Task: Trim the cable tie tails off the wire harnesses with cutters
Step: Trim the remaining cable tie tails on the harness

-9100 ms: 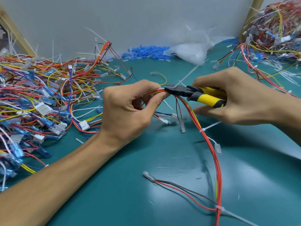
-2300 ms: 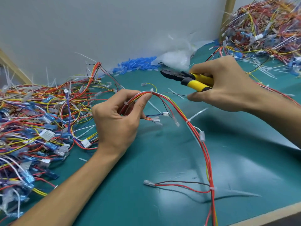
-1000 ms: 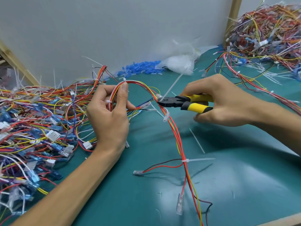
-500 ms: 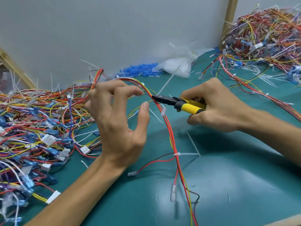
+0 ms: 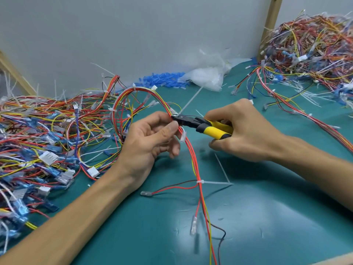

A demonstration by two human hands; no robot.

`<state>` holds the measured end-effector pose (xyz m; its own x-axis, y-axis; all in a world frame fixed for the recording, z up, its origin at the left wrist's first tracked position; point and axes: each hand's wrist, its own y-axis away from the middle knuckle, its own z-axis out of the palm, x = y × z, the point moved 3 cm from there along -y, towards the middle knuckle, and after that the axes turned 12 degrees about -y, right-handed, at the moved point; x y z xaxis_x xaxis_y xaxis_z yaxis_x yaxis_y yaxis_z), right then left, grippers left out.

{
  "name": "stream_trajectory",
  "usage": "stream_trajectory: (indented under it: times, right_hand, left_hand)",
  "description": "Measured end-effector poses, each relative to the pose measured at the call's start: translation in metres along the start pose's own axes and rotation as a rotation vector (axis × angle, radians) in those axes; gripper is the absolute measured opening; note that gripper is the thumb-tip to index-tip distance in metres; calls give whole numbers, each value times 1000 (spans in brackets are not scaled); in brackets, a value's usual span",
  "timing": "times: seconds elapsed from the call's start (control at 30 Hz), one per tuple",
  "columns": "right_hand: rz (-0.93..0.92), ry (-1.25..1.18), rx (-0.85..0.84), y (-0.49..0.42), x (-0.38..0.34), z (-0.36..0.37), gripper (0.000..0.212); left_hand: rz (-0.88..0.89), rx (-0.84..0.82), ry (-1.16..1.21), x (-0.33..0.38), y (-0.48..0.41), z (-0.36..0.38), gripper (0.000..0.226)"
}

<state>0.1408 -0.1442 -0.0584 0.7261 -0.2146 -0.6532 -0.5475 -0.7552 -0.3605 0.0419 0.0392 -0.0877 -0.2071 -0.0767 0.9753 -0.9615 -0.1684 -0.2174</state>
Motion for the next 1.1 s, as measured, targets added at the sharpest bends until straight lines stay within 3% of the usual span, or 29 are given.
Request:
stream_trajectory:
  times: [0.27,0.53,0.77,1.1]
  right_hand:
    - [32,37,74,0,-1,-1,20]
    - [53,35,29,2,-1,1,29]
    - [15,29,40,1,-5,-6,23]
    - [5,19,-9,1,-6,-9,29]
  left_hand:
    - [-9,-24,47,5,1,-4,13]
    - [112,227,-166,7,5,1,17]
    - [190,339,-264,15,10,6,10]
    - [197,347,-279,15,11,5,14]
